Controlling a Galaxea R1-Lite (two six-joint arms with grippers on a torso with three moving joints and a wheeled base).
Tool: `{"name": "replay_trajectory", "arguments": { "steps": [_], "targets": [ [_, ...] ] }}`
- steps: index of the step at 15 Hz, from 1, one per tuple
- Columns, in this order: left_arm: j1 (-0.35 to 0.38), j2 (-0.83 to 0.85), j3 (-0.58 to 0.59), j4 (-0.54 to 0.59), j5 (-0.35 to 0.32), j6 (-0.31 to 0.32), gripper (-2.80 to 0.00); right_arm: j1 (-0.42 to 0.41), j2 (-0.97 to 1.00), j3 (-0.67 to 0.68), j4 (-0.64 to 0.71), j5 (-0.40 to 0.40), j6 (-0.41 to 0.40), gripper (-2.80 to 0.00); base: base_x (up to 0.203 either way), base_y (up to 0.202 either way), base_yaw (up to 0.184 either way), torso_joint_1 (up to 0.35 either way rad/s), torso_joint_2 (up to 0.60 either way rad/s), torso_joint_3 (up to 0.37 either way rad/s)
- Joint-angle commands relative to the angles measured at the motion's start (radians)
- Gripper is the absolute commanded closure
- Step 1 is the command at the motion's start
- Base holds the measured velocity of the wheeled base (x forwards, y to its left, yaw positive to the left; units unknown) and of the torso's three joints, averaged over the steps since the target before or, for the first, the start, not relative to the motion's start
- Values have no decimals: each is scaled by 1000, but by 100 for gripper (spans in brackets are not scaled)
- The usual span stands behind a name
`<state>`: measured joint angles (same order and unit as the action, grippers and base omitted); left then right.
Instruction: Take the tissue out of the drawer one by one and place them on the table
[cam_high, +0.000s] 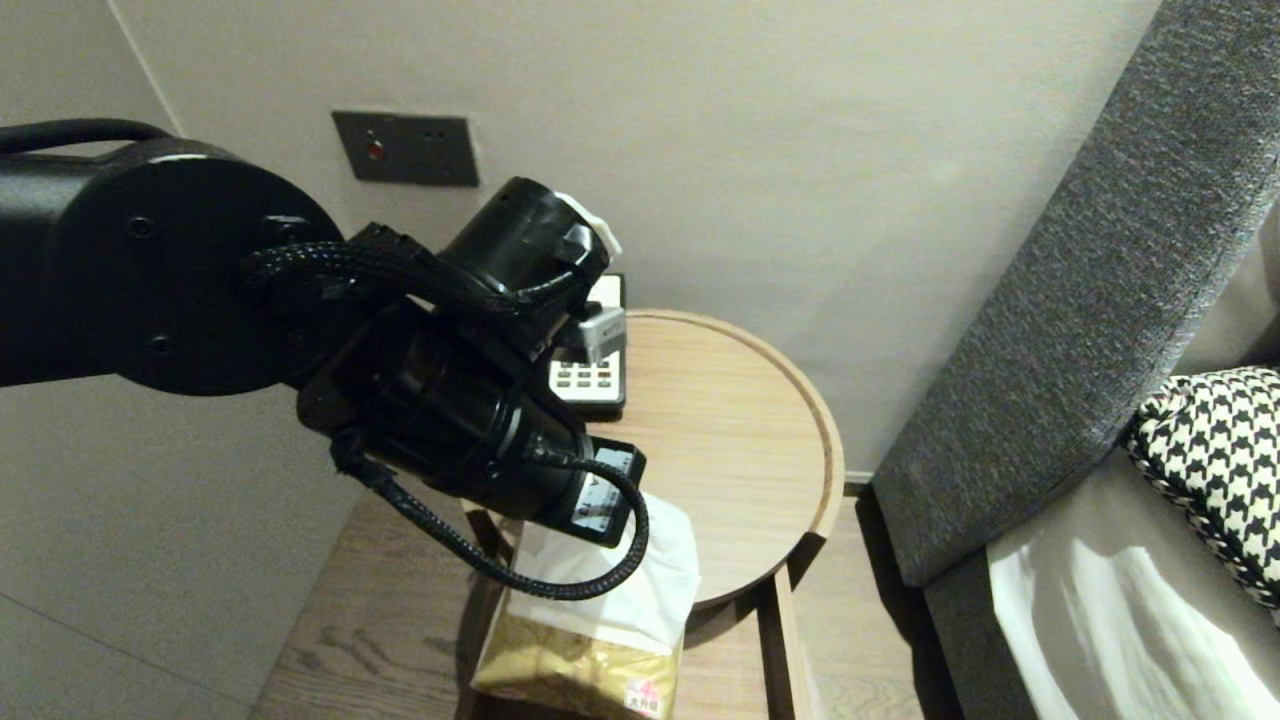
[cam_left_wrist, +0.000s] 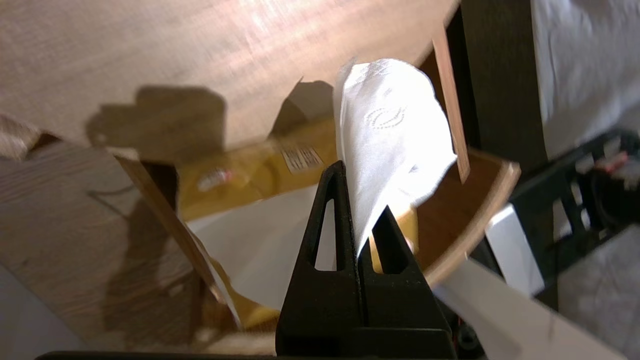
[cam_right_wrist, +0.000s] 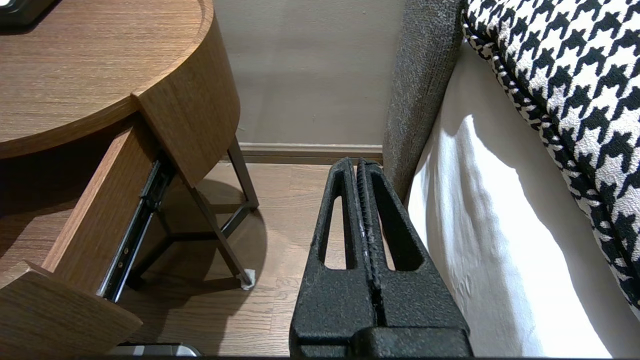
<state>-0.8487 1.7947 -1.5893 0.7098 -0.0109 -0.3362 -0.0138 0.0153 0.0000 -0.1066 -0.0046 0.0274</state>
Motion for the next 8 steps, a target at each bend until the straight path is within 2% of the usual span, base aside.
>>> {"name": "replay_trajectory", "arguments": {
  "steps": [1, 8],
  "targets": [
    [35, 58, -35, -9, 0, -1, 0, 0, 2, 40, -1, 0, 0, 0, 0, 0, 0, 0, 0, 0],
    [92, 75, -150, 5, 0, 0, 0, 0, 2, 40, -1, 0, 0, 0, 0, 0, 0, 0, 0, 0]
  ]
}}
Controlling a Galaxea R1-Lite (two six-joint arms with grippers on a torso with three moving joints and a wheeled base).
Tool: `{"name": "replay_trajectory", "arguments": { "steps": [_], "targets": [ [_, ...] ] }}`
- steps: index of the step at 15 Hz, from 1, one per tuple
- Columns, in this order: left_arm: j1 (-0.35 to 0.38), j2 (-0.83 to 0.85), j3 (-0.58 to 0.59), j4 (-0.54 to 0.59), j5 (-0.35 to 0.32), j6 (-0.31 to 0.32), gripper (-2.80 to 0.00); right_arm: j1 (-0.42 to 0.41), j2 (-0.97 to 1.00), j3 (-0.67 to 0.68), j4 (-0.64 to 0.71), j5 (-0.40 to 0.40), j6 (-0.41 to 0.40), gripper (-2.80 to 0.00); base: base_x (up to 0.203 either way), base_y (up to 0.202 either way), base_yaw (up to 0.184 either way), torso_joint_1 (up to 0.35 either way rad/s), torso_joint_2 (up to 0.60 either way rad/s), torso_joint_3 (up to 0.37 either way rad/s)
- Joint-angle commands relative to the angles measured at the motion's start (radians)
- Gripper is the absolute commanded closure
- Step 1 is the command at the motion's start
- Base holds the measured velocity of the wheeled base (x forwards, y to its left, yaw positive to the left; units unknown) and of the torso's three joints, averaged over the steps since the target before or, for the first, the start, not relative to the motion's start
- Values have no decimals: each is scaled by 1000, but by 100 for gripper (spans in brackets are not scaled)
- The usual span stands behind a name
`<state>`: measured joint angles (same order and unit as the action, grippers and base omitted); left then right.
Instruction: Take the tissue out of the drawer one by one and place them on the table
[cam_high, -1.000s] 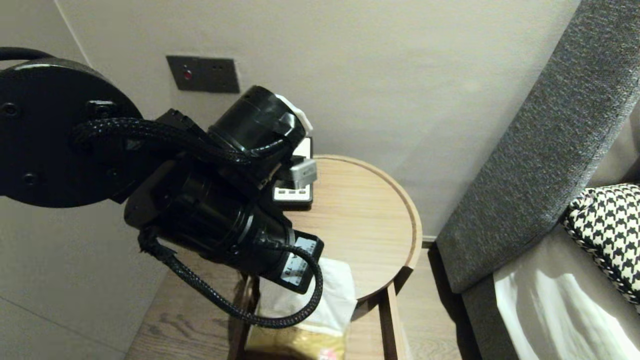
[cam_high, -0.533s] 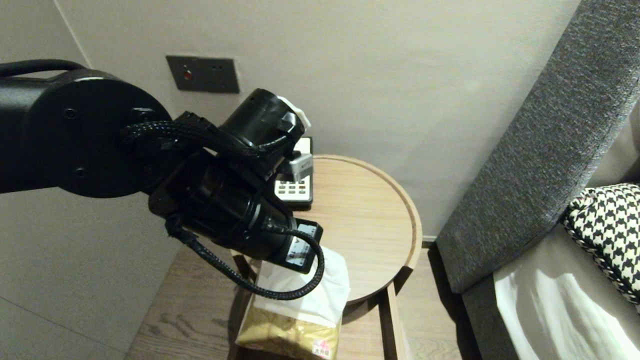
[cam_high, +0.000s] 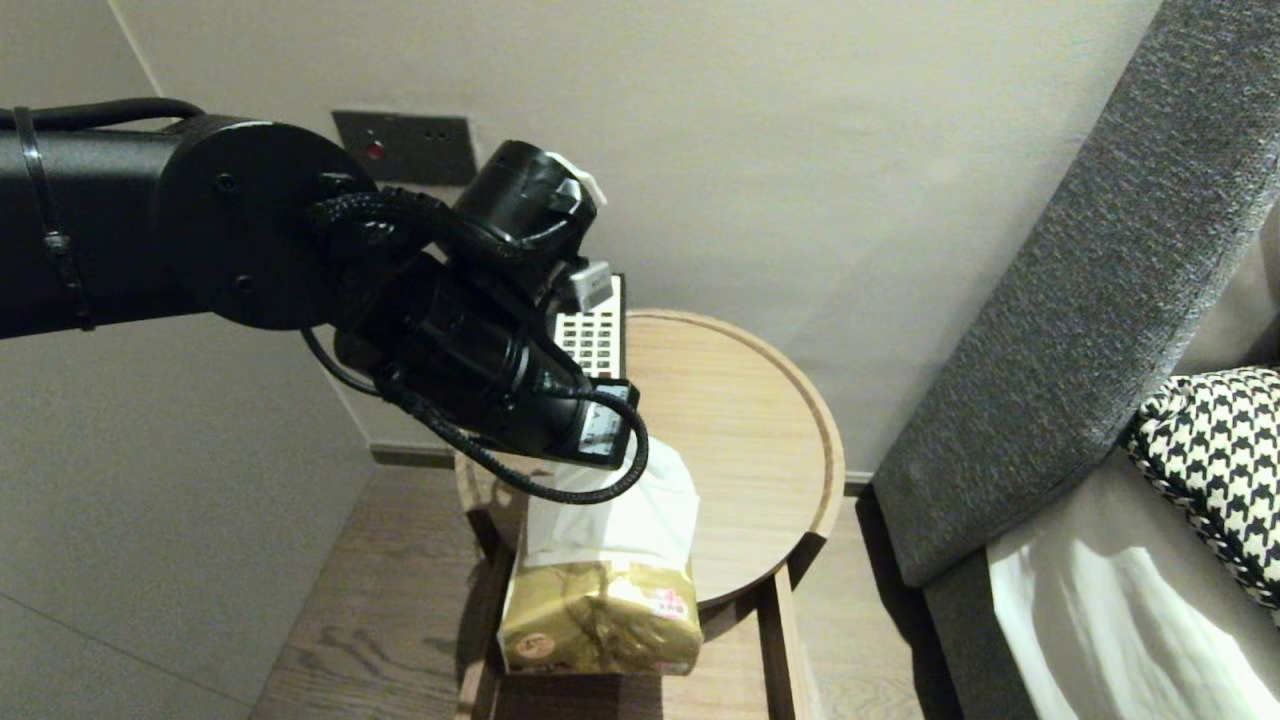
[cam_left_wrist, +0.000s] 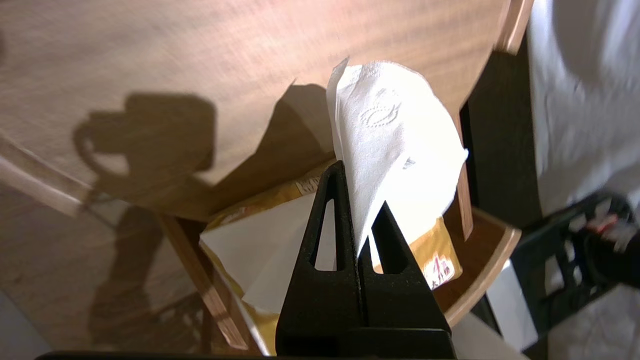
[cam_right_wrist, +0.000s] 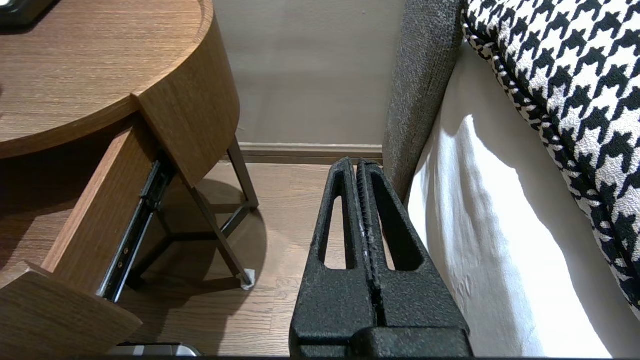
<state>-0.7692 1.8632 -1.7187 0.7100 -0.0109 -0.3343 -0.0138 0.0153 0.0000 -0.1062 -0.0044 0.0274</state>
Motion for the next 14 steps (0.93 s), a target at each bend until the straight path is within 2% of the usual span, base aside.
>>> {"name": "replay_trajectory", "arguments": {
  "steps": [1, 8, 12, 14],
  "targets": [
    [19, 7, -25, 5, 0, -2, 0, 0, 2, 40, -1, 0, 0, 0, 0, 0, 0, 0, 0, 0],
    [85, 36, -76, 4, -1, -7, 0, 0, 2, 40, -1, 0, 0, 0, 0, 0, 0, 0, 0, 0],
    [93, 50, -80, -5, 0, -28, 0, 0, 2, 40, -2, 0, 0, 0, 0, 0, 0, 0, 0, 0],
    [101, 52, -121, 6, 0, -28, 0, 0, 2, 40, -1, 0, 0, 0, 0, 0, 0, 0, 0, 0]
  ]
}}
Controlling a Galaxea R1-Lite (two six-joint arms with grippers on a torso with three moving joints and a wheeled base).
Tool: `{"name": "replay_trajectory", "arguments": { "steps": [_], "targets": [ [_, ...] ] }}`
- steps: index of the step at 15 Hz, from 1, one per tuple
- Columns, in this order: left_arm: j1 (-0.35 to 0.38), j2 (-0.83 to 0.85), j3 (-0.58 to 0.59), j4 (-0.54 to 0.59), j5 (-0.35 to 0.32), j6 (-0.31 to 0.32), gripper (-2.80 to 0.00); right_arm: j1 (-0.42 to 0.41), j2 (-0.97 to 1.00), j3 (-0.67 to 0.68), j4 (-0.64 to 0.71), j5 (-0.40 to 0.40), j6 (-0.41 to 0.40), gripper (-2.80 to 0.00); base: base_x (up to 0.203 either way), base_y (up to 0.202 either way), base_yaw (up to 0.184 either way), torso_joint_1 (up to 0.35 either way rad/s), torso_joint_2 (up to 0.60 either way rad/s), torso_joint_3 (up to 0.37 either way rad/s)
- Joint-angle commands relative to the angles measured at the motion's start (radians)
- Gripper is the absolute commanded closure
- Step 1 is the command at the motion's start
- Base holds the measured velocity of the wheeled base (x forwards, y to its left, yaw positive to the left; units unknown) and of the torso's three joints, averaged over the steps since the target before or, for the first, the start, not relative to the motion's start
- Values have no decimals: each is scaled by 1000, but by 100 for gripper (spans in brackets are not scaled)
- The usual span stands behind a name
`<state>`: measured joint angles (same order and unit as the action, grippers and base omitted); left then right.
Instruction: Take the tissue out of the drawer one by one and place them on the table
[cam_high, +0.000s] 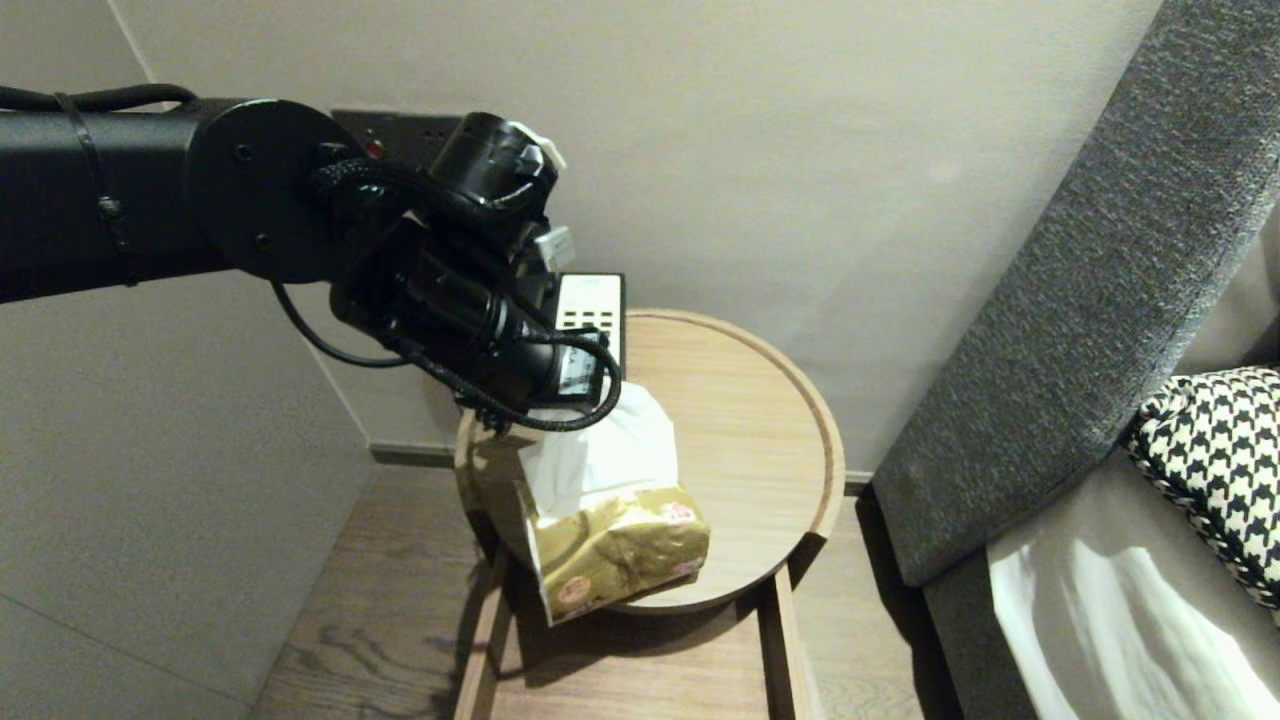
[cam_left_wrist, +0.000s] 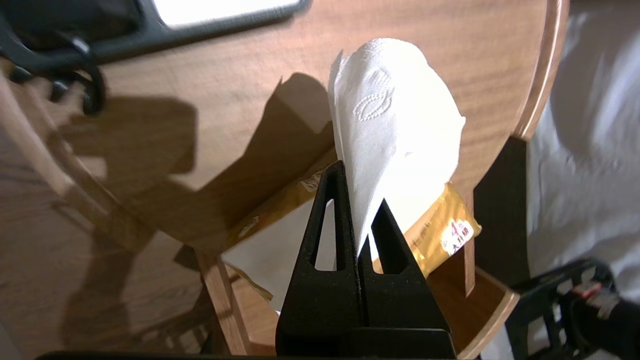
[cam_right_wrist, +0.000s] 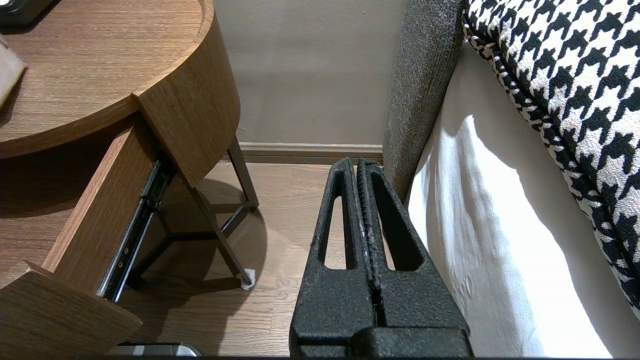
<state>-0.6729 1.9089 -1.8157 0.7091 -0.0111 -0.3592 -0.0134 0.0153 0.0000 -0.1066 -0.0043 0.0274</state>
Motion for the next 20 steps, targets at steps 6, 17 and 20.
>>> {"name": "replay_trajectory", "arguments": {
  "steps": [6, 17, 20],
  "targets": [
    [6, 17, -65, 36, 0, -9, -280, 0, 2, 40, -1, 0, 0, 0, 0, 0, 0, 0, 0, 0],
    [15, -255, -2, 136, -24, -8, -280, 0, 2, 40, -1, 0, 0, 0, 0, 0, 0, 0, 0, 0],
    [65, -382, 109, 139, -22, -5, -280, 0, 2, 40, -1, 0, 0, 0, 0, 0, 0, 0, 0, 0]
  ]
}}
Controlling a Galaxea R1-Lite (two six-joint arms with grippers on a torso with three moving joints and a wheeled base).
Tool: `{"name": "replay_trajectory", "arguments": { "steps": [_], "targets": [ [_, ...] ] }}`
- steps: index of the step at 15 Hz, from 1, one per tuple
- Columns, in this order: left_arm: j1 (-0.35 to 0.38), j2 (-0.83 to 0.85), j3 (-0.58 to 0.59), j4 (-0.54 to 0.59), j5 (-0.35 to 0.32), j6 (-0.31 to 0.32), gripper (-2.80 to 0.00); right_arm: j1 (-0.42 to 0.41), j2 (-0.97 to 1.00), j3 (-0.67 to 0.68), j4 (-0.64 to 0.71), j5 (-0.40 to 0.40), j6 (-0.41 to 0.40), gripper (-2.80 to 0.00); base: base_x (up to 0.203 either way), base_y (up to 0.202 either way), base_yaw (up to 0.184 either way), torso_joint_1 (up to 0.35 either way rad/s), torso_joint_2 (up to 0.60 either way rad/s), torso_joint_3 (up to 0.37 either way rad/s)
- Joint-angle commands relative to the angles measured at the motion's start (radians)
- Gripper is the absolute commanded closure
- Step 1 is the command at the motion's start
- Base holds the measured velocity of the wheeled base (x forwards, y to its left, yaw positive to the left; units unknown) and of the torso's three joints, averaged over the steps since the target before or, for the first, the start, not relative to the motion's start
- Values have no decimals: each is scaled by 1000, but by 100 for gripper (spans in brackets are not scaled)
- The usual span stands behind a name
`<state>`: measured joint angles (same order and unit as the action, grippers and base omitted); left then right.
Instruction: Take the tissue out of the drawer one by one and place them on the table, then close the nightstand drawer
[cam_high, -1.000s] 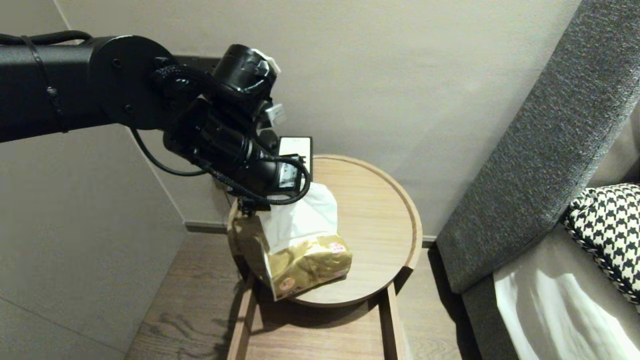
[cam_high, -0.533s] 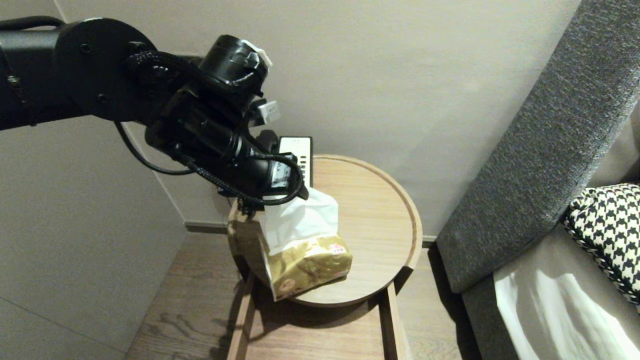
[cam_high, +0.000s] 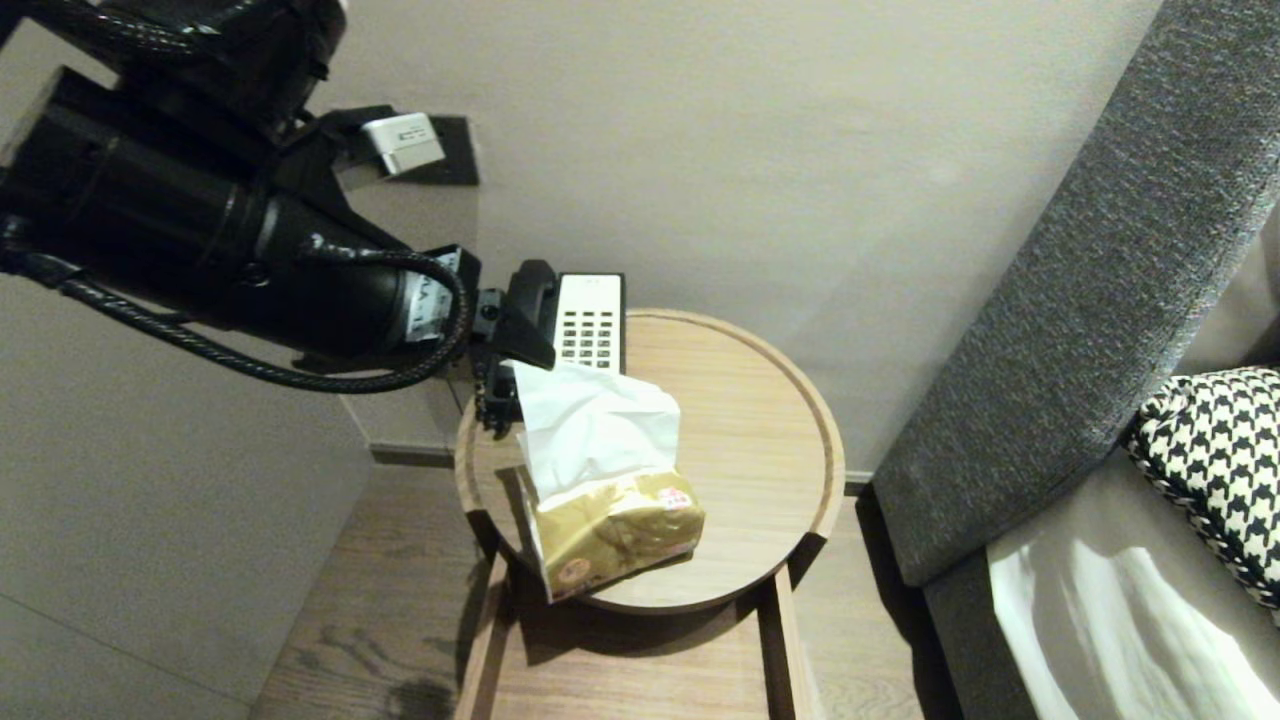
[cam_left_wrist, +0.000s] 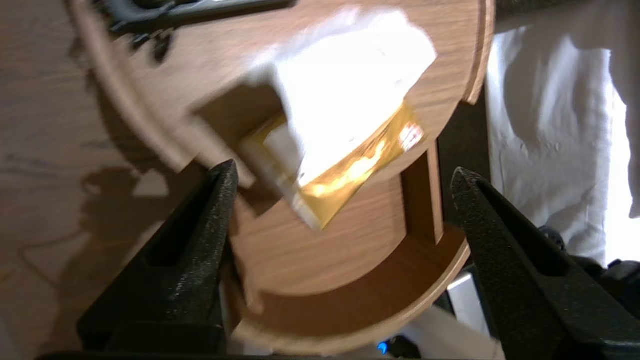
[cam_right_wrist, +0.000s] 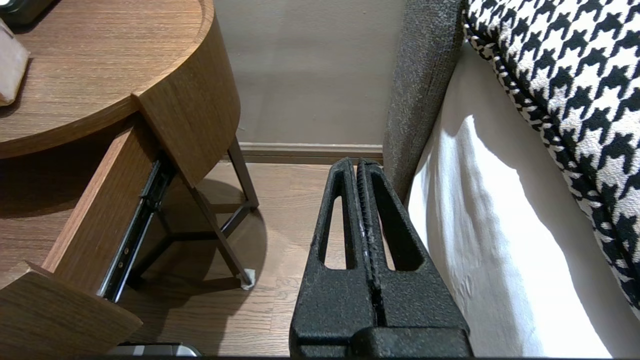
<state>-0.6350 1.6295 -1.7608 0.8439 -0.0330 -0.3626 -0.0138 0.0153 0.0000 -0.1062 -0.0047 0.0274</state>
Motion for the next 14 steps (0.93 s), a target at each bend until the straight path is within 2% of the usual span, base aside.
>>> {"name": "replay_trajectory", "arguments": {
  "steps": [1, 3, 5, 8, 11, 12, 14],
  "targets": [
    [50, -133, 83, 5, 1, -1, 0, 0, 2, 40, -1, 0, 0, 0, 0, 0, 0, 0, 0, 0],
    [111, -228, 163, 7, 3, 3, 0, 0, 2, 40, -1, 0, 0, 0, 0, 0, 0, 0, 0, 0],
    [217, -330, 240, 12, 5, 26, 0, 0, 2, 40, -1, 0, 0, 0, 0, 0, 0, 0, 0, 0],
    [432, -457, 356, 16, 12, 122, 0, 0, 2, 40, -1, 0, 0, 0, 0, 0, 0, 0, 0, 0],
    [672, -570, 480, -40, 0, 204, 0, 0, 2, 40, -1, 0, 0, 0, 0, 0, 0, 0, 0, 0],
    [712, -633, 547, -72, -14, 223, 0, 0, 2, 40, -1, 0, 0, 0, 0, 0, 0, 0, 0, 0],
    [736, -731, 636, -96, -34, 239, 0, 0, 2, 40, -1, 0, 0, 0, 0, 0, 0, 0, 0, 0]
  ]
}}
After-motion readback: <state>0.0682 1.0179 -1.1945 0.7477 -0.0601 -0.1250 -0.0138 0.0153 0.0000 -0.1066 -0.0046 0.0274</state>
